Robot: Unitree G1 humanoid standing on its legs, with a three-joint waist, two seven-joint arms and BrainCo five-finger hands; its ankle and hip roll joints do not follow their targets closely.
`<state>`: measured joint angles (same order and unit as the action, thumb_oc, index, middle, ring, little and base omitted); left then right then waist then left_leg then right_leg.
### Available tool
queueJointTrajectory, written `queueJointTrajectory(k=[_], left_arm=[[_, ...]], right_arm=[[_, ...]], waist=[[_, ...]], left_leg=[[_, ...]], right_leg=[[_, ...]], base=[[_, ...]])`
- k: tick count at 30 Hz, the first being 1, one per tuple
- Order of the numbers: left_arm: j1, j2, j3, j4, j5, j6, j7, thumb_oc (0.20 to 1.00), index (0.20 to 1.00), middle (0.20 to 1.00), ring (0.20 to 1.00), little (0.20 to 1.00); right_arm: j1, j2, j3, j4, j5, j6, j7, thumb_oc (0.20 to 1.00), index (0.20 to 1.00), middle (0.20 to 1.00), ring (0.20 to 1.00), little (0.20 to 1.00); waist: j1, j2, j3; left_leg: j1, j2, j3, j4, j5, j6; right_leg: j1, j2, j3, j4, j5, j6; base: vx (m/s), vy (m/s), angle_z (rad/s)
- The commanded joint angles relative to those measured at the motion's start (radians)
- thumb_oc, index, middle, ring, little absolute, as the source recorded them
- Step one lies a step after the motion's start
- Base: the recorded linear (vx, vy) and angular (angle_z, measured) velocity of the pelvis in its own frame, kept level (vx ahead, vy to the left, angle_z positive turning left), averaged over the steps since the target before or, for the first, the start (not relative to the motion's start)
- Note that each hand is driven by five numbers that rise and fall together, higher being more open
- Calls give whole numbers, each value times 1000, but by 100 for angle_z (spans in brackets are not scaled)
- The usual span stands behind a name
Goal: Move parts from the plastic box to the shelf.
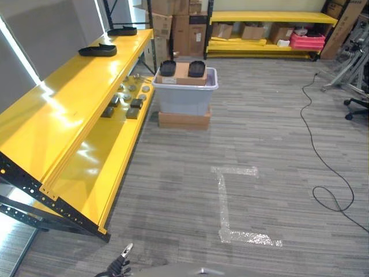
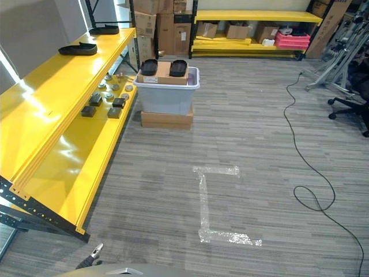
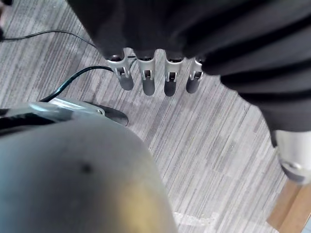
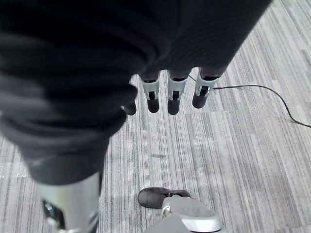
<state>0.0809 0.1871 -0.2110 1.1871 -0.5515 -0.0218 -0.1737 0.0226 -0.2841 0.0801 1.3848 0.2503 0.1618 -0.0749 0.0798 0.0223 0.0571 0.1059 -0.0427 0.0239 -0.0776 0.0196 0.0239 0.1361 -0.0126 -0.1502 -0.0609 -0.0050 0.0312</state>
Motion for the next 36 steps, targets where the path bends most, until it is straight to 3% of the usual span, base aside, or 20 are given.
queueJointTrajectory(k=[1, 16, 23, 27, 28, 29, 36], left_arm=[[-69, 7, -10, 22, 20, -24, 27, 1000, 1000, 1000, 1000, 1000], [-87, 5, 25, 65, 44, 11, 156, 1000, 1000, 1000, 1000, 1000], [-88, 4, 24, 68, 37, 24, 168, 1000, 1000, 1000, 1000, 1000], [-88, 1, 36, 81, 15, 17, 182, 1000, 1000, 1000, 1000, 1000], [-95, 1, 42, 73, -9, -37, 182, 1000, 1000, 1000, 1000, 1000], [-98, 4, 42, 55, -45, -50, 195, 1000, 1000, 1000, 1000, 1000], [-114, 32, 64, -60, -143, -68, 164, 1000, 1000, 1000, 1000, 1000]], right_arm=[[-32, 0, 52, 31, 22, 19, -17, 1000, 1000, 1000, 1000, 1000], [-32, 8, 77, 8, 0, 44, -4, 1000, 1000, 1000, 1000, 1000], [-32, 7, 77, 12, 11, 38, -9, 1000, 1000, 1000, 1000, 1000], [-38, 8, 72, 14, 38, -1, -20, 1000, 1000, 1000, 1000, 1000], [-44, 3, 64, 6, 89, -39, -23, 1000, 1000, 1000, 1000, 1000], [-48, -3, 55, -13, 142, -61, -25, 1000, 1000, 1000, 1000, 1000], [-60, -35, 24, -160, 251, -119, -6, 1000, 1000, 1000, 1000, 1000]], waist=[[18, -23, -17], [10, -36, -16], [14, -37, -13], [18, -37, -13], [18, -37, -15], [19, -37, -16], [16, -42, -8]], left_leg=[[-10, 7, 17, 18, -54, -21], [-9, 6, 25, 27, -58, -20], [-8, 3, 21, 30, -60, -17], [-6, -2, 17, 33, -62, -16], [-3, -4, 13, 34, -63, -15], [-3, -5, 10, 37, -63, -14], [-9, -18, 5, 62, -80, 3]], right_leg=[[-44, -55, 4, -26, 63, 99], [-43, -55, 14, -26, 67, 95], [-39, -59, 10, -25, 69, 96], [-36, -63, 10, -22, 68, 96], [-34, -64, 13, -21, 69, 97], [-33, -65, 15, -20, 69, 97], [-45, -76, 31, 5, 66, 100]], base=[[0, 0, 0], [0, 0, 0], [0, 0, 0], [32, 31, 1], [56, 44, 1], [47, 39, 1], [29, 50, -1]])
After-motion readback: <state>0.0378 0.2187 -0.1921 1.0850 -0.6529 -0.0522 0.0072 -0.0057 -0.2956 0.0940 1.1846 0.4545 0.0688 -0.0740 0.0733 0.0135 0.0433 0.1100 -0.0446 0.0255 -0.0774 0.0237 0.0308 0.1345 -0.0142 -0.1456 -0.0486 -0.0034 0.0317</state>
